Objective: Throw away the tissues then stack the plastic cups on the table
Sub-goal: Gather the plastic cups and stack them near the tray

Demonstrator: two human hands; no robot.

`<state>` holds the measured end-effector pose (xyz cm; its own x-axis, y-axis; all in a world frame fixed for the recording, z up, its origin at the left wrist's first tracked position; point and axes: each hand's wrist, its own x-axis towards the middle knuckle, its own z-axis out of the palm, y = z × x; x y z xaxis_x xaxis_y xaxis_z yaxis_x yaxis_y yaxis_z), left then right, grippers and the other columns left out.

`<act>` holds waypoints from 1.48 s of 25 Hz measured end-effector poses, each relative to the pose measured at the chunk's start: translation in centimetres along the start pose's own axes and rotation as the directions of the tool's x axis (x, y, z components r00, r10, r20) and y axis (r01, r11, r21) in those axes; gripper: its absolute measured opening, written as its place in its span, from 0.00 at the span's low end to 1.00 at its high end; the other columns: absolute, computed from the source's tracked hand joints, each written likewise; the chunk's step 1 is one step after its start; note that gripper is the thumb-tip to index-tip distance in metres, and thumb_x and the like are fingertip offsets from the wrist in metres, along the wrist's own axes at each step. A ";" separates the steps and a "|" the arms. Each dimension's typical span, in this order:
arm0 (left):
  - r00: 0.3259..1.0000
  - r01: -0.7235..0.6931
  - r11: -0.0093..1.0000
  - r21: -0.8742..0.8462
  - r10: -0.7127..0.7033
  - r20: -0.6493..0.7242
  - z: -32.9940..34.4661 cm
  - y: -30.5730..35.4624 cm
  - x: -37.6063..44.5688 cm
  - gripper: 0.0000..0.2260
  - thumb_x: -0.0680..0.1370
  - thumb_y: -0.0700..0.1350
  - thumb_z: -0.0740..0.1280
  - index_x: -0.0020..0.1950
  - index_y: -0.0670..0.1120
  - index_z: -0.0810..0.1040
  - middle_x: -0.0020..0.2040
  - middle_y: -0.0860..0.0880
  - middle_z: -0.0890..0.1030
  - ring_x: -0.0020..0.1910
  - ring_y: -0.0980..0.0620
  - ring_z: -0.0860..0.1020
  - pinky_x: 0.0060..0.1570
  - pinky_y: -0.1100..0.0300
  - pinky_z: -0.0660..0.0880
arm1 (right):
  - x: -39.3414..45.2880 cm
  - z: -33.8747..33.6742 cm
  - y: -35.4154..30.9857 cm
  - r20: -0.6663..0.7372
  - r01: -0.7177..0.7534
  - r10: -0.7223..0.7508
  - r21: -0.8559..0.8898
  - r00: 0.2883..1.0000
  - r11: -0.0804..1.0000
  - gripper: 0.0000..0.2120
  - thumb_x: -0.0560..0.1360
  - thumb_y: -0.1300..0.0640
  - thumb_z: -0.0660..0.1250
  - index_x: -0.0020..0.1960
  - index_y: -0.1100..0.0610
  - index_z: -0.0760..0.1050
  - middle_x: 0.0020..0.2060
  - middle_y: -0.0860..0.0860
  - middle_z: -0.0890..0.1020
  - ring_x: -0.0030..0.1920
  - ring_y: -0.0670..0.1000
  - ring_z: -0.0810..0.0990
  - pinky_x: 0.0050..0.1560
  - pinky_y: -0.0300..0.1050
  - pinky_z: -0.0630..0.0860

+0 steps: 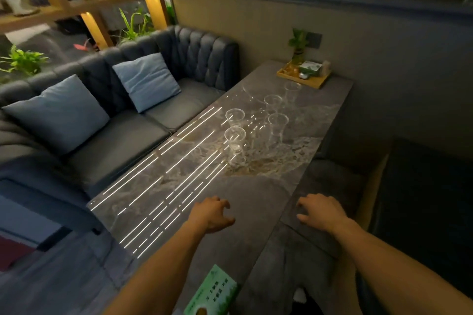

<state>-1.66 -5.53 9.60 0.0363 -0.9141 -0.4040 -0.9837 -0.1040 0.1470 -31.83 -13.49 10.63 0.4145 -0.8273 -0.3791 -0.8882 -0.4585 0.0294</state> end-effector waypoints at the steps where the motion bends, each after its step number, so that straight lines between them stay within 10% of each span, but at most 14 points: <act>1: 1.000 0.009 1.000 0.002 -0.009 0.001 -0.2 0.0 1.1 0.26 0.73 0.65 0.63 0.68 0.55 0.72 0.67 0.48 0.74 0.67 0.45 0.71 0.63 0.46 0.69 | 1.4 -0.3 0.5 0.006 0.010 -0.010 -0.005 1.000 1.000 0.20 0.75 0.40 0.59 0.64 0.46 0.71 0.60 0.50 0.76 0.61 0.54 0.74 0.57 0.53 0.71; 28: 0.886 0.331 0.909 -0.254 -0.392 -0.249 -7.4 4.4 20.9 0.30 0.73 0.66 0.64 0.71 0.55 0.68 0.70 0.49 0.71 0.67 0.47 0.70 0.64 0.46 0.70 | 29.7 -9.9 13.7 -0.148 0.348 -0.346 -0.010 0.927 0.937 0.24 0.74 0.39 0.62 0.66 0.47 0.68 0.61 0.50 0.76 0.58 0.54 0.76 0.53 0.52 0.73; 37: 0.903 0.327 0.896 -0.300 -0.390 -0.180 -8.5 1.8 25.9 0.40 0.69 0.67 0.69 0.77 0.58 0.57 0.78 0.48 0.57 0.75 0.44 0.57 0.71 0.42 0.62 | 35.1 -10.1 12.2 -0.040 0.317 -0.316 0.007 0.948 0.949 0.45 0.68 0.37 0.70 0.75 0.38 0.46 0.76 0.52 0.55 0.74 0.58 0.57 0.66 0.61 0.66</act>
<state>-0.96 -32.67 7.06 0.4483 -0.8553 -0.2596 -0.8164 -0.5101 0.2707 -26.09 -51.38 7.07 0.6816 -0.6522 -0.3318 -0.7126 -0.6946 -0.0984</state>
